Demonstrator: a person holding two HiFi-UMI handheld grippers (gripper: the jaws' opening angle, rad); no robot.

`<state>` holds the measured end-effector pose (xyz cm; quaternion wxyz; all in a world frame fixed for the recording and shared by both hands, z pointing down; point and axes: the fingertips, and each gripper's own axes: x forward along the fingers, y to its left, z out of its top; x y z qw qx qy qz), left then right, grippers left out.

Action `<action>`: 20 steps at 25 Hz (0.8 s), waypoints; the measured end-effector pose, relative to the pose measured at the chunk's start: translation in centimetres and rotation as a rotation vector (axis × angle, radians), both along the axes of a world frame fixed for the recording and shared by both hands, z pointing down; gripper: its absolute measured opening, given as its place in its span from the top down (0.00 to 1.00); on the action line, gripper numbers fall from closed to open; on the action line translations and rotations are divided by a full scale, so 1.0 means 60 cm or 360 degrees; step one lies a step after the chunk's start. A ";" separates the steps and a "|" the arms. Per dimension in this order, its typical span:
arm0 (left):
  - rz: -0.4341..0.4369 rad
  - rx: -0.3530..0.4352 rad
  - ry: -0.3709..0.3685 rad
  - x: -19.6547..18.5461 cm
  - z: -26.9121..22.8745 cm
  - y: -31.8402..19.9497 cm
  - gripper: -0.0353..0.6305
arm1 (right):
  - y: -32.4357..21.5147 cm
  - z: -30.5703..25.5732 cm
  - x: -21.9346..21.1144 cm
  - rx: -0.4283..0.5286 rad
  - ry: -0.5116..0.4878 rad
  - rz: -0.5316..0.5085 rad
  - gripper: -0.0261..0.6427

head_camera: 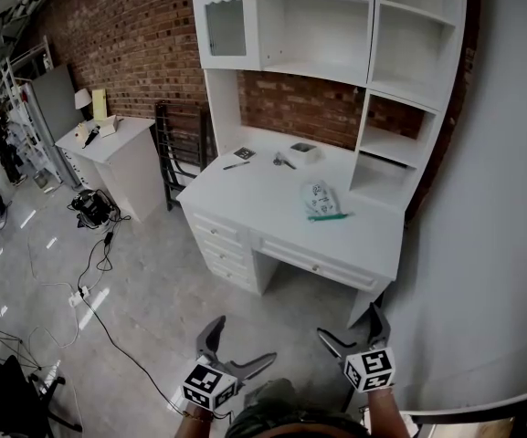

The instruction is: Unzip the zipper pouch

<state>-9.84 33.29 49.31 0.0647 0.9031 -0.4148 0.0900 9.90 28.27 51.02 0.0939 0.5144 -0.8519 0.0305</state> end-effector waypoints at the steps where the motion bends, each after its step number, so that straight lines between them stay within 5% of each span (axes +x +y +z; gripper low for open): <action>1: 0.0039 -0.0011 -0.0039 0.005 0.006 0.003 0.09 | -0.001 0.002 -0.002 -0.0008 -0.0013 -0.0006 0.10; 5: 0.0116 -0.0001 -0.0170 0.005 0.019 0.016 0.09 | -0.002 0.006 -0.010 0.0007 0.0081 0.0003 0.11; 20: 0.0074 0.0007 -0.0009 -0.015 0.008 -0.092 0.09 | -0.094 -0.001 -0.002 0.0021 0.0042 0.0080 0.11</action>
